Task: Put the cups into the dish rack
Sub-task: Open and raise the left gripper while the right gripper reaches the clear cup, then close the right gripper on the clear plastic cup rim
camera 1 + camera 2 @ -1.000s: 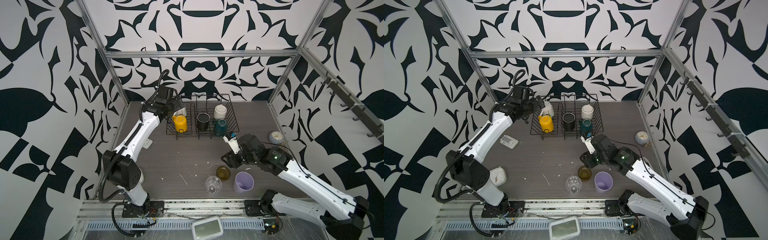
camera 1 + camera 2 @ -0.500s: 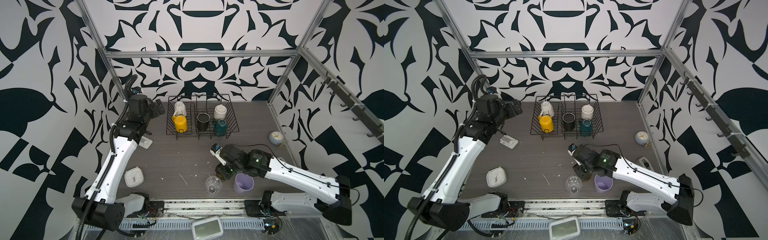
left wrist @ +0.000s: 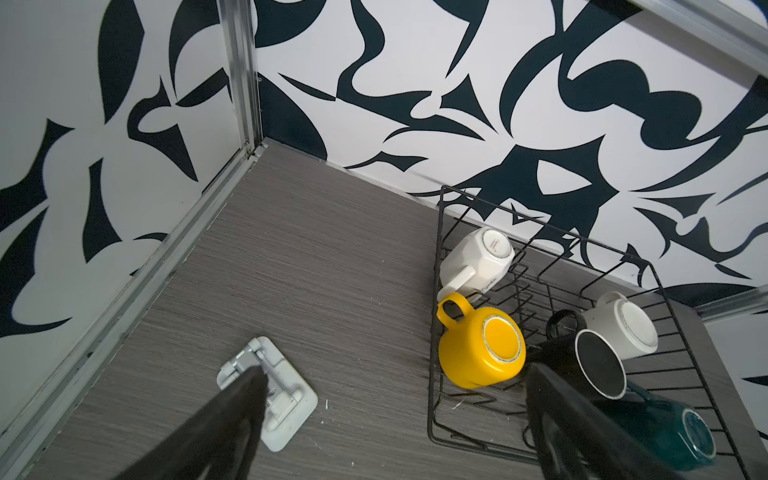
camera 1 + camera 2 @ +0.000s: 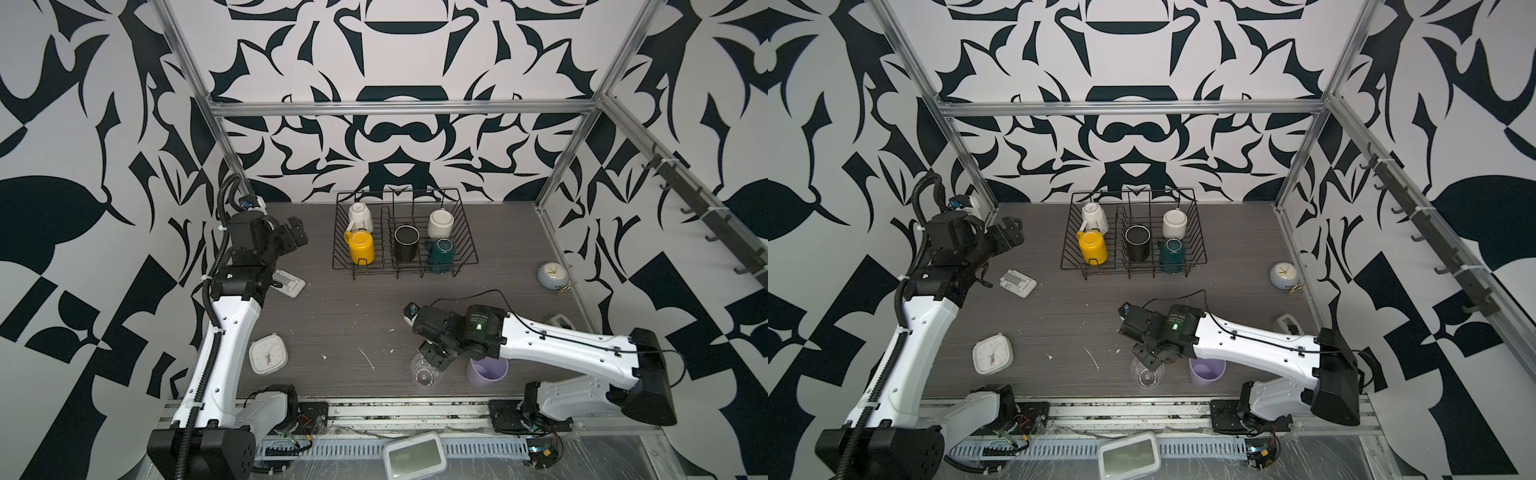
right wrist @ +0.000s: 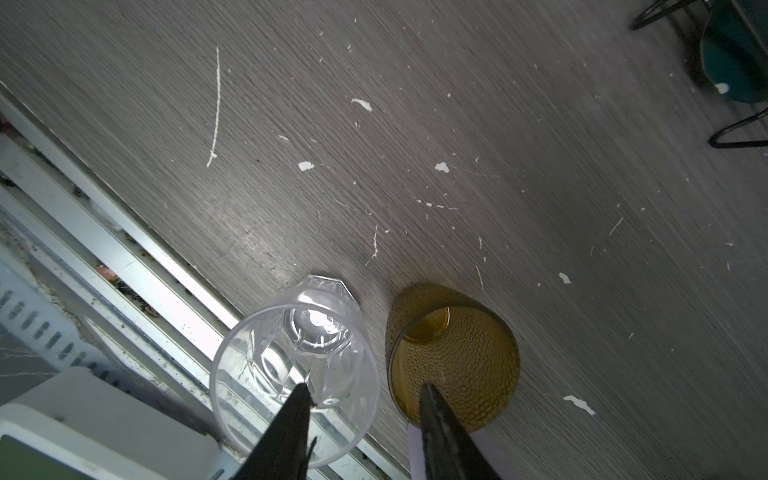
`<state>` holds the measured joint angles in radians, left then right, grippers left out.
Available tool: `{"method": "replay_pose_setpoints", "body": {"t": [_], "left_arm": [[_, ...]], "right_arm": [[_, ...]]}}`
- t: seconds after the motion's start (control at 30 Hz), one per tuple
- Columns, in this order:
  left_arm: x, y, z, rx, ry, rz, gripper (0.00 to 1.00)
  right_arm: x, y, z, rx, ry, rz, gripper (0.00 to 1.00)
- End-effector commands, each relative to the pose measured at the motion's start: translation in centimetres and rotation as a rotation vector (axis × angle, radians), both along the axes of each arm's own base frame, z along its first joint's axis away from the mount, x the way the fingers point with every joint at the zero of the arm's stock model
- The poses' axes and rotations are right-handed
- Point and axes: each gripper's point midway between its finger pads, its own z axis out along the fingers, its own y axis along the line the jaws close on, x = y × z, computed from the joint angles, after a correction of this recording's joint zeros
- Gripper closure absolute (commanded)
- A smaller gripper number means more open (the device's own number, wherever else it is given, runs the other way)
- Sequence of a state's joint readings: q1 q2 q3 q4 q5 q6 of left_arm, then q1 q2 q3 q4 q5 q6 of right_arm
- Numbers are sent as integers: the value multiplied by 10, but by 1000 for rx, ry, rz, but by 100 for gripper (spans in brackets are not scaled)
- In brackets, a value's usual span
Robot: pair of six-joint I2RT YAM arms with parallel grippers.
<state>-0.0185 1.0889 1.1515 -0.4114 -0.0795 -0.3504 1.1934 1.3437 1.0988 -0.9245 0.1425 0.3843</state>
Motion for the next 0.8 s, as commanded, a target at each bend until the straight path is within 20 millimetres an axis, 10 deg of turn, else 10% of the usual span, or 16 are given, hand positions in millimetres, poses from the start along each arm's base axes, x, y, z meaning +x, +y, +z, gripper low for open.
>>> {"method": "replay_pose_setpoints", "body": {"t": [0.0, 0.77], "left_arm": [[-2, 0, 5, 4, -38, -21, 1], [-10, -3, 13, 16, -78, -52, 1]], "right_arm": [[4, 3, 10, 0, -31, -8, 54], [4, 13, -17, -79, -16, 98, 53]]}}
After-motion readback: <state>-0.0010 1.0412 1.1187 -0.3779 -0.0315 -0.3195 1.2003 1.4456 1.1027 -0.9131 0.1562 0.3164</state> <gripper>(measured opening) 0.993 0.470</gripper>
